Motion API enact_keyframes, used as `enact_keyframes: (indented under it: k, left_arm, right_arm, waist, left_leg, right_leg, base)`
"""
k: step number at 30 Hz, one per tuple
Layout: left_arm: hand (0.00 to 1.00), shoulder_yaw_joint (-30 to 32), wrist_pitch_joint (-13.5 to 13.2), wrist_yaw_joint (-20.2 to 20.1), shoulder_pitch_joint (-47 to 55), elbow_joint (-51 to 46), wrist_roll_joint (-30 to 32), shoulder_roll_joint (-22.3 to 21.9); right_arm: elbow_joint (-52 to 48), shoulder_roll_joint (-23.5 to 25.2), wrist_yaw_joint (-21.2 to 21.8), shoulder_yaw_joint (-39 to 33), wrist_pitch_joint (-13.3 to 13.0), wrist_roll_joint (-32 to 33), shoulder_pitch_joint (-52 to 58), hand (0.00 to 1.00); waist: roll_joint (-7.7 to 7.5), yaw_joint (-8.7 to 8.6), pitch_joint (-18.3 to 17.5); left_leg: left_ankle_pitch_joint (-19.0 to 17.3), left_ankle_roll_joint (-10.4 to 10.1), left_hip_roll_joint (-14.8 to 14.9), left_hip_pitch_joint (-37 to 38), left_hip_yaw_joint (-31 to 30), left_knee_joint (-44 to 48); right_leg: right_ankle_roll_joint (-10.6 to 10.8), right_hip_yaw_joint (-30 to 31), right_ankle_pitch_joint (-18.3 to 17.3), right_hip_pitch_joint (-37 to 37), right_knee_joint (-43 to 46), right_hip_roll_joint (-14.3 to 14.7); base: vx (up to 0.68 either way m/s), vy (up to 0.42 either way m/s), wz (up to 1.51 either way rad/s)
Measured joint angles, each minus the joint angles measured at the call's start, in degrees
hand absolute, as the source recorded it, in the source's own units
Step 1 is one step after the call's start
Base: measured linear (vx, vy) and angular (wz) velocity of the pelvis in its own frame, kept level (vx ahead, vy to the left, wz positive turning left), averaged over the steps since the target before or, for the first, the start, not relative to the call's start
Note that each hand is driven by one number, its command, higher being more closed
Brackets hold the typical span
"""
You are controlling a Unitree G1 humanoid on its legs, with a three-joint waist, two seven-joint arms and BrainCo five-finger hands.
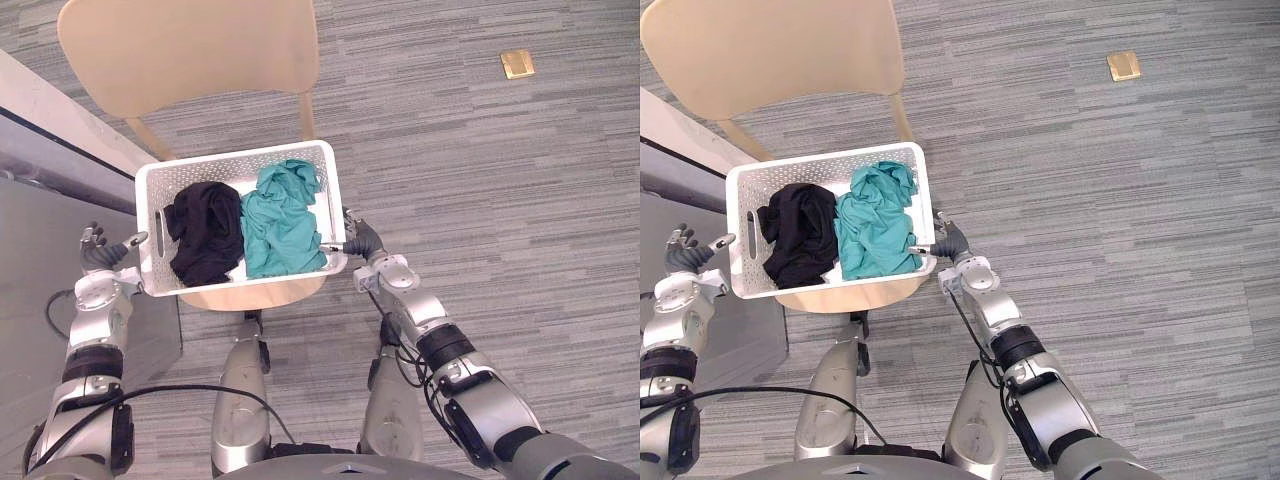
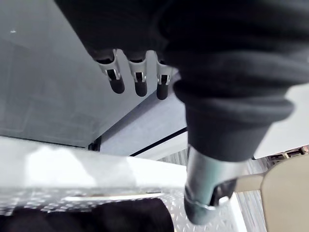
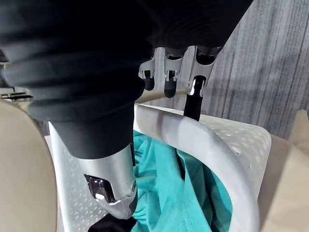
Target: Pick up the laundry basket with both hands and put the clothes into the washing machine.
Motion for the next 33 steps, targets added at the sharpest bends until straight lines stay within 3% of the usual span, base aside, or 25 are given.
enact_keyframes:
  k: [5, 12, 19, 26, 30, 33]
  left_arm:
    - [0.00, 1.7, -0.1, -0.7, 4.4, -6.0, 1.7, 0.0]
    - [0.00, 2.5, -0.7, -2.0, 11.1, -12.3, 2.6, -0.6]
    - [0.00, 3.1, -1.6, -2.9, 18.5, -16.9, 1.9, -6.0]
    - [0.00, 2.8, -1.8, -4.1, 26.2, -15.7, -1.0, -16.3]
    - [0.00, 1.8, -2.5, -4.5, 28.5, -6.5, -2.5, -20.6]
    - [0.00, 1.7, -1.7, -6.3, 28.8, 6.0, -2.1, -22.3]
  right_arm:
    - [-7.0, -3.3, 2.8, -0.9, 0.1, -0.2, 3.1, 0.00]
    - [-11.4, -7.6, 4.9, -6.7, 0.0, -0.1, 7.8, 0.00]
    - [-17.2, -8.6, 6.2, -13.6, -0.3, -0.2, 18.9, 0.00]
    - [-16.6, -0.6, 6.0, -24.0, -0.3, -2.5, 30.9, 0.00]
    - [-14.9, 3.0, 4.7, -26.3, -0.1, -6.1, 36.4, 0.00]
    - [-6.0, 4.9, 2.8, -26.7, 0.1, -9.8, 36.1, 0.00]
  waist:
    - [-0.10, -0.58, -0.2]
    - [-0.16, -1.38, -5.5]
    - [-0.06, -1.46, -10.7]
    - [0.46, -2.68, -13.5]
    - [1.70, -3.41, -15.6]
    - [2.66, -4.62, -16.8]
  left_leg:
    - [0.5, 0.1, -0.9, 1.5, -0.3, -0.6]
    - [0.4, 0.2, -1.3, 3.5, -0.5, -1.9]
    - [0.7, 0.1, -1.6, 5.9, -0.3, -4.2]
    - [1.1, -0.1, -1.7, 9.0, 1.0, -6.8]
    - [1.4, -0.2, -1.7, 12.0, 2.0, -8.8]
    - [1.0, -0.2, -1.5, 14.4, 2.6, -8.6]
  right_leg:
    - [0.2, -0.4, -0.1, 1.7, -0.3, -0.7]
    - [0.4, -1.1, -0.1, 4.5, -2.0, -1.1]
    - [0.5, -1.5, 0.1, 6.6, -3.8, -1.2]
    - [0.5, -0.9, 0.1, 8.2, -5.1, -1.2]
    - [0.6, -0.3, -0.1, 9.9, -5.7, -1.1]
    - [0.8, 0.2, -1.0, 11.8, -5.2, -1.0]
  base:
    - [0.03, -0.023, 0.06]
    - [0.01, -0.012, 0.03]
    - [0.01, -0.011, 0.00]
    - [0.03, -0.015, -0.07]
    - [0.04, -0.014, -0.11]
    - [0.03, -0.017, -0.10]
